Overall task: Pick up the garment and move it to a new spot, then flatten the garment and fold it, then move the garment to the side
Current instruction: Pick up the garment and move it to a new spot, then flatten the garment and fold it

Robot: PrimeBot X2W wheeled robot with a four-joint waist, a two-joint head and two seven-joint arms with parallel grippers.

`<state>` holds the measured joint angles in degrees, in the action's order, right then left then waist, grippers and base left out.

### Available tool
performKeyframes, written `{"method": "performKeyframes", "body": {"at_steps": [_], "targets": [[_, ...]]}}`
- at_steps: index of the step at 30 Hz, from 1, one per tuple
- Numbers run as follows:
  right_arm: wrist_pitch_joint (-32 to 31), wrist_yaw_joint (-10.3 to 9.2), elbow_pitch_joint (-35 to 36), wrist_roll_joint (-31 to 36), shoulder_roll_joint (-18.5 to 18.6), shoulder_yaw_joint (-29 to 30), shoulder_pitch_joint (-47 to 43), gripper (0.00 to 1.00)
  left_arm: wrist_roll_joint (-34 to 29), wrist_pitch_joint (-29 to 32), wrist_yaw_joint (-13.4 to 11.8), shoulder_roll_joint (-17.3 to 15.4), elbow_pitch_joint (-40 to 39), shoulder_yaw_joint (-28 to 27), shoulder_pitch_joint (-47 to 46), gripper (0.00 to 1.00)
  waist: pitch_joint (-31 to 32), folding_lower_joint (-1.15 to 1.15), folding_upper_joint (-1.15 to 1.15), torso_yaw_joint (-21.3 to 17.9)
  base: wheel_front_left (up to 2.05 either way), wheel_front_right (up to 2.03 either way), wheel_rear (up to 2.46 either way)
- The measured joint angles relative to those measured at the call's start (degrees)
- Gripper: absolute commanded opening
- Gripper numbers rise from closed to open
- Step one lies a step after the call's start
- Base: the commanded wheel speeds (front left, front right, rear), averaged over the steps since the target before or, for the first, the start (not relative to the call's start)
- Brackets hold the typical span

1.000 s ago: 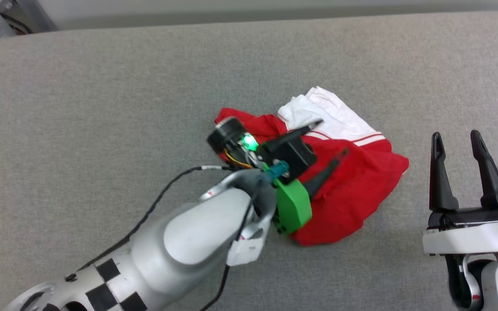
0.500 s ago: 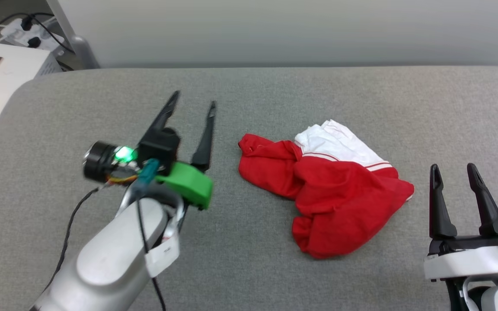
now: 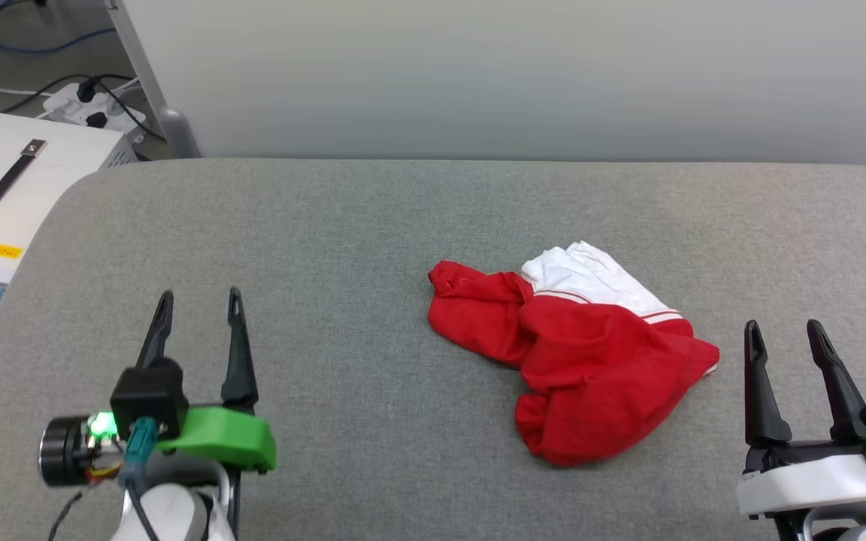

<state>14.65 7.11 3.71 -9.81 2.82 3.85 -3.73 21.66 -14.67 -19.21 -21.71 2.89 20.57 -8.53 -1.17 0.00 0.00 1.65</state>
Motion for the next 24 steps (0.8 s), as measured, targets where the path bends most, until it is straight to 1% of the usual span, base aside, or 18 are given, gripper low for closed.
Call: {"method": "performKeyframes", "body": {"at_steps": [5,10,13,18,24], "targets": [[0.0,0.00,-0.3,-0.1,0.0,0.0,-1.1,1.00,-4.0,0.0,3.8,3.6,-1.3,-5.4,6.3,1.00,0.8,0.00,0.00,0.0,0.00,0.00,0.00],[0.0,0.00,-1.1,-0.5,0.0,-0.3,-1.8,1.00,-7.5,0.0,7.9,6.7,-0.9,-7.4,9.4,1.00,1.3,0.00,0.00,0.2,0.00,0.00,0.00],[0.0,0.00,-1.6,-0.6,0.0,-0.6,-2.3,1.00,-9.3,0.0,9.7,8.3,-0.6,-8.6,10.4,1.00,1.6,0.00,0.00,0.4,0.00,0.00,0.00],[0.0,0.00,-2.4,-1.1,0.0,-0.8,-3.2,1.00,-11.5,0.0,11.7,10.5,0.3,-11.5,11.7,1.00,1.8,0.00,0.00,0.7,0.00,0.00,0.00],[0.0,0.00,-3.1,-1.2,0.0,-0.9,-3.4,1.00,-13.3,0.0,13.6,12.6,0.9,-13.8,12.0,1.00,1.9,0.00,0.00,0.8,0.00,0.00,0.00]]}}
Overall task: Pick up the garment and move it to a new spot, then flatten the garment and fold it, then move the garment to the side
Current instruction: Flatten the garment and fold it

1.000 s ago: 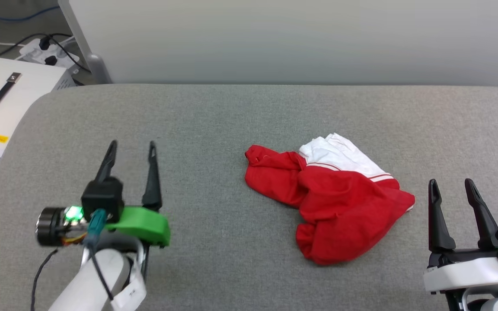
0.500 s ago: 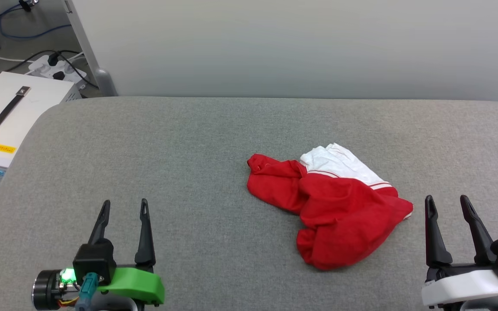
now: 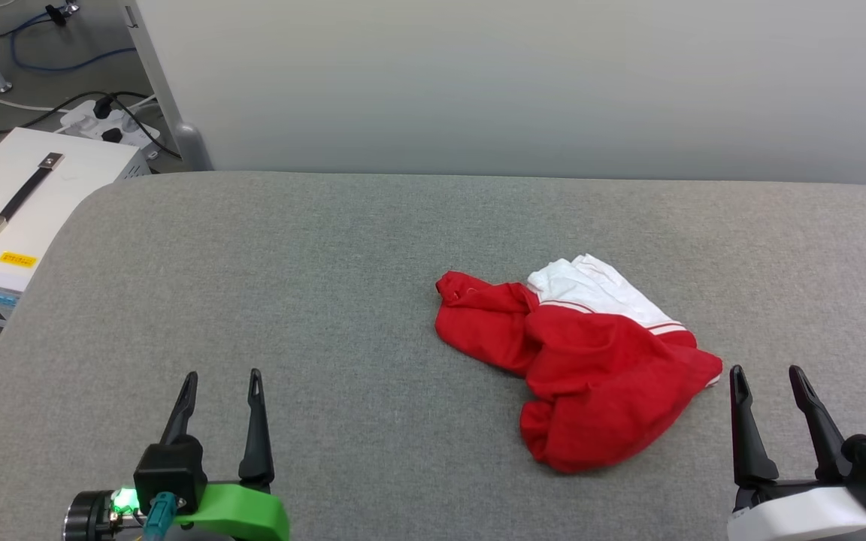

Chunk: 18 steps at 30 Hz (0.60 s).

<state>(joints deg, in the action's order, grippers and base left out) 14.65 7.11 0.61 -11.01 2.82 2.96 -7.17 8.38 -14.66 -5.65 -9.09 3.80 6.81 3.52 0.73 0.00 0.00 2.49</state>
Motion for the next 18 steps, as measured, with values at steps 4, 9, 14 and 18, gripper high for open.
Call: {"method": "performKeyframes", "body": {"at_steps": [4,9,14,18], "targets": [[0.0,0.00,-0.2,0.0,0.0,0.0,-0.1,1.00,-1.2,0.0,1.3,0.9,0.3,-1.5,0.1,1.00,-0.2,0.00,0.00,0.1,0.00,0.00,0.00],[0.0,0.00,-0.2,0.0,0.0,0.0,-0.1,1.00,-2.5,0.0,2.4,1.8,0.7,-2.6,0.1,1.00,-0.4,0.00,0.00,0.2,0.00,0.00,0.00],[0.0,0.00,-0.3,0.0,0.0,0.0,-0.1,1.00,-3.0,0.0,3.3,2.4,1.0,-3.6,0.3,1.00,-0.5,0.00,0.00,0.4,0.00,0.00,0.00],[0.0,0.00,-0.4,0.0,0.0,0.0,-0.1,1.00,-3.6,0.0,4.0,3.0,1.2,-4.2,0.3,1.00,-0.4,0.00,0.00,0.5,0.00,0.00,0.00]]}}
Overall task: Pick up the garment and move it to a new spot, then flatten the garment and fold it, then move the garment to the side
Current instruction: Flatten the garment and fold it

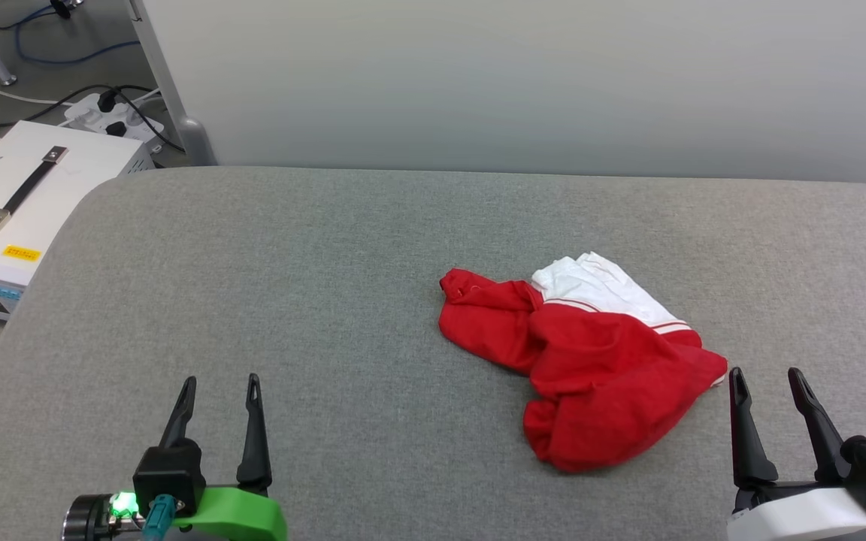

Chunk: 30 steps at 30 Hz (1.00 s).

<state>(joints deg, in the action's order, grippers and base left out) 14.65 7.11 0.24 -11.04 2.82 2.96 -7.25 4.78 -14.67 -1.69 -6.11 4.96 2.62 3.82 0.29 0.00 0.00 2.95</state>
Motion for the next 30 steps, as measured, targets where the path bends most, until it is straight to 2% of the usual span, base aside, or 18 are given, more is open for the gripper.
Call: {"method": "performKeyframes", "body": {"at_steps": [8,13,15,20,23,24,26,29,30], "targets": [[0.0,0.00,1.3,0.3,0.0,1.9,1.6,1.00,-0.9,0.0,0.7,0.7,0.1,-0.9,0.2,1.00,0.1,0.00,0.00,-0.1,0.00,0.00,0.00],[0.0,0.00,3.9,2.0,0.3,4.1,9.2,1.00,-1.4,0.0,1.2,1.0,0.0,-1.1,0.0,1.00,-1.0,0.00,0.00,-0.1,0.00,0.00,0.00],[0.0,0.00,4.2,1.8,1.9,4.6,13.5,1.00,-1.6,0.0,1.4,1.1,-0.1,-1.1,-0.4,1.00,-1.8,0.00,0.00,0.0,0.00,0.00,0.00],[0.0,0.00,0.6,0.1,9.6,3.4,24.9,1.00,-1.8,0.0,1.5,1.6,-0.5,-0.9,-2.6,1.00,-4.4,0.00,0.00,0.6,0.00,0.00,0.00],[0.0,0.00,-4.5,-1.8,15.2,-0.7,31.2,1.00,-1.8,0.0,1.6,2.1,-1.0,-0.8,-4.0,1.00,-5.9,0.00,0.00,1.0,0.00,0.00,0.00],[-0.5,0.00,-8.0,-3.7,17.9,-3.9,33.9,1.00,-1.8,0.0,1.6,2.2,-1.2,-0.8,-4.5,1.00,-6.7,0.00,0.00,1.2,0.00,0.00,0.00],[-4.8,0.00,-12.0,-7.5,21.8,-9.3,37.8,1.00,-1.8,0.0,1.6,2.3,-1.4,-0.7,-5.2,1.00,-7.8,0.00,0.00,1.6,0.00,0.00,0.00],[-15.1,0.01,-15.2,-13.6,26.9,-17.6,42.8,1.00,-1.8,0.0,1.7,2.4,-1.7,-0.4,-6.3,1.00,-9.3,0.01,0.00,2.2,0.00,0.00,0.00],[-20.3,0.01,-16.2,-16.8,29.0,-20.8,44.8,1.00,-1.8,0.0,1.7,2.5,-1.9,-0.2,-6.8,1.00,-10.0,0.00,0.00,2.6,0.00,0.00,0.00]]}}
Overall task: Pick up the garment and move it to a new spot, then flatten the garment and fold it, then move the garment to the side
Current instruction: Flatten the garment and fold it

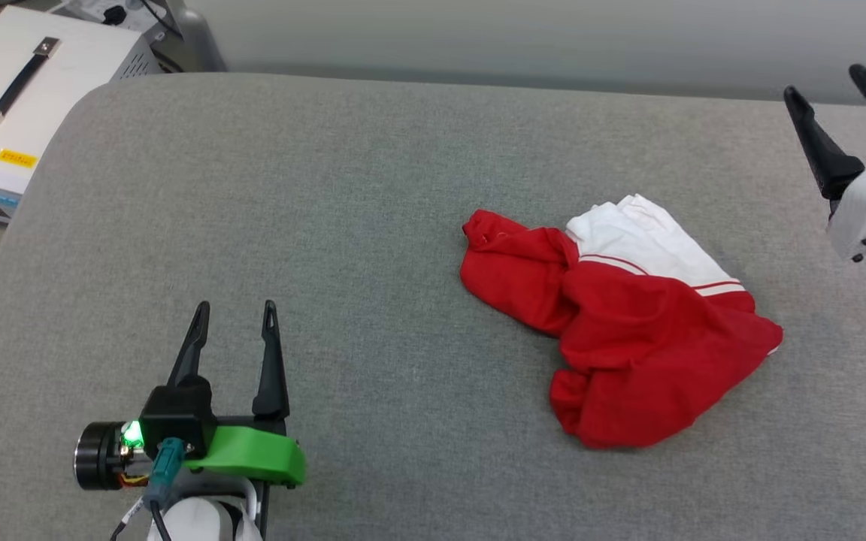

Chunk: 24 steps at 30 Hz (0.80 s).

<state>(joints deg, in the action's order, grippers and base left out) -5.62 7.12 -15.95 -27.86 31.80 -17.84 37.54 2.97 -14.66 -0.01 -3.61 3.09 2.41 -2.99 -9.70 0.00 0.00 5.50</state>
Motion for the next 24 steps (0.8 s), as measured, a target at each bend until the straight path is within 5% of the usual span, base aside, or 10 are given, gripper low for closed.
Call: {"method": "performKeyframes", "body": {"at_steps": [4,11,24], "targets": [[-15.1,0.00,-2.1,-8.3,5.6,-9.5,5.8,1.00,0.0,0.0,-0.1,0.2,-0.7,0.5,-1.5,1.00,-2.3,0.00,0.00,1.0,0.00,0.00,0.00],[-35.4,0.00,-4.7,-17.5,8.7,-20.5,10.7,1.00,0.6,0.0,-0.8,0.4,-1.9,1.3,-3.9,1.00,-6.5,0.01,0.00,2.7,0.00,0.00,0.00],[-37.9,-0.01,-11.3,-19.6,10.6,-30.0,13.0,1.00,3.4,0.0,-2.9,0.5,-1.9,4.0,-7.1,1.00,-13.1,0.01,0.00,6.4,0.00,0.00,0.00]]}}
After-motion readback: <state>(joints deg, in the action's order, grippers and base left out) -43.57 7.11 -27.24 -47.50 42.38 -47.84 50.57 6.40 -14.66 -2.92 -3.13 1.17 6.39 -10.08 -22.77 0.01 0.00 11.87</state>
